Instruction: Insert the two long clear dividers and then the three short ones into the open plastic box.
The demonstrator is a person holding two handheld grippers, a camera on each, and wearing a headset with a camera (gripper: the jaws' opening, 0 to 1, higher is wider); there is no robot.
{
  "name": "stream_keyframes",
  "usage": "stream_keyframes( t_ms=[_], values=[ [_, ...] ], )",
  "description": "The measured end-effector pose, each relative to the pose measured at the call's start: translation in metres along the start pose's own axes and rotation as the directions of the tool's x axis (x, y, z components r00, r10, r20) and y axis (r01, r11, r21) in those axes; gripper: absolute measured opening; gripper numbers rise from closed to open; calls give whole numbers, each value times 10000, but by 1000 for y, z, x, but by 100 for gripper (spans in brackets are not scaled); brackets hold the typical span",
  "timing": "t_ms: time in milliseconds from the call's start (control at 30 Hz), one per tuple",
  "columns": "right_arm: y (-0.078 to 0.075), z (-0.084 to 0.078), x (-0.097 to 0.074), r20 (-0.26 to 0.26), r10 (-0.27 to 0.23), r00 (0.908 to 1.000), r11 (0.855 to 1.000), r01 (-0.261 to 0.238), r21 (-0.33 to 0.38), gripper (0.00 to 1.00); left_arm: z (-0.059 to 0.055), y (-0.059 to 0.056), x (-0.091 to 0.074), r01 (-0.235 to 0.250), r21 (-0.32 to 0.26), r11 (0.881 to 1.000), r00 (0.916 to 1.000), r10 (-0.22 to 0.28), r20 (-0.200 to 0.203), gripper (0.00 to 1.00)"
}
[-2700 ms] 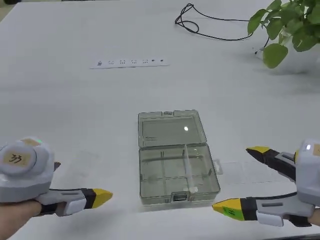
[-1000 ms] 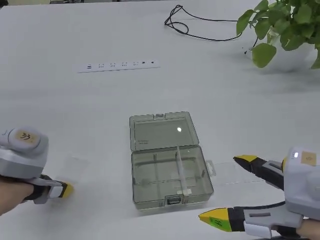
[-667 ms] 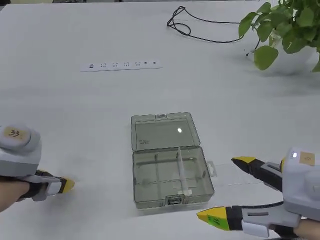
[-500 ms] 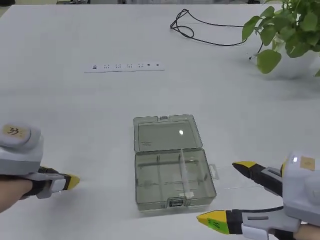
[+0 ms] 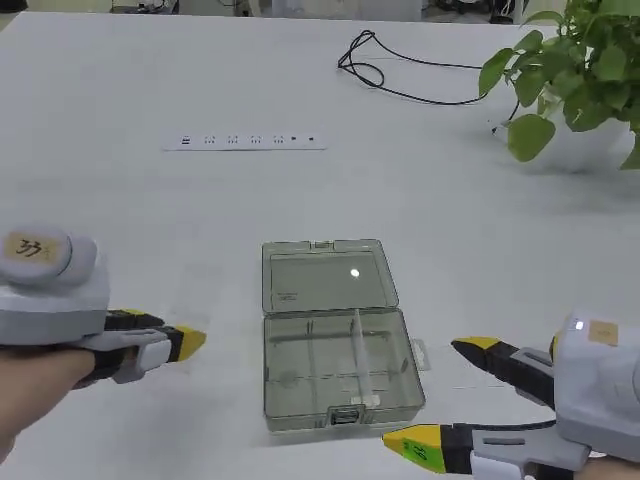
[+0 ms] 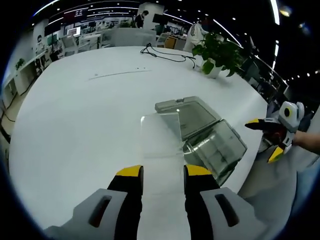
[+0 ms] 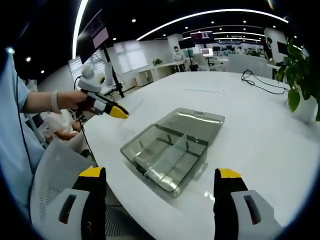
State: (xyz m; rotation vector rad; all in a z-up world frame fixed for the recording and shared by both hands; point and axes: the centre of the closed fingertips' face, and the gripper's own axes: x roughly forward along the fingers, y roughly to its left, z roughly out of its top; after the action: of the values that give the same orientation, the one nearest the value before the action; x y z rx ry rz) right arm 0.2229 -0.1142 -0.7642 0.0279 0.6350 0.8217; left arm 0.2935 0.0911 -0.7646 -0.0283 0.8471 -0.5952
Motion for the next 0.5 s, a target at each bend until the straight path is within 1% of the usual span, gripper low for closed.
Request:
stream_keyframes(
  t_ms=[67, 100, 133, 267, 300, 400, 433, 500],
  values=[
    [-2, 1, -2, 110, -17, 9999, 9998, 15, 197, 87, 4, -13, 4, 245, 93, 9997, 9996, -246, 112, 30],
    [-2, 1, -2, 97, -23, 9999, 9997, 21, 244, 87, 5, -16, 4, 306, 115, 9995, 9994, -308, 134, 30],
    [-2, 2, -3, 136, -18, 9999, 9993, 13, 370, 87, 7, -24, 7, 447, 184, 9988, 9988, -450, 190, 30],
    [-4, 7, -4, 312, -64, 9995, 9955, 34, 950, 84, 10, -45, 13, 831, 430, 9956, 9958, -846, 360, 30],
    [-4, 9, -4, 416, -17, 9991, 9946, -26, 1037, 83, 9, -50, 15, 918, 486, 9946, 9950, -935, 354, 30],
    [-4, 6, -1, 204, 22, 9998, 9933, -45, 1155, 79, 9, -63, 22, 1096, 492, 9928, 9929, -1116, 405, 30],
    [-4, 5, -1, 169, 11, 9999, 9927, -31, 1208, 78, 9, -64, 22, 1116, 494, 9925, 9927, -1137, 408, 30],
    [-3, 4, -1, 175, 49, 9998, 9870, -76, 1605, 76, 7, -73, 26, 1220, 501, 9913, 9913, -1242, 435, 30]
  ],
)
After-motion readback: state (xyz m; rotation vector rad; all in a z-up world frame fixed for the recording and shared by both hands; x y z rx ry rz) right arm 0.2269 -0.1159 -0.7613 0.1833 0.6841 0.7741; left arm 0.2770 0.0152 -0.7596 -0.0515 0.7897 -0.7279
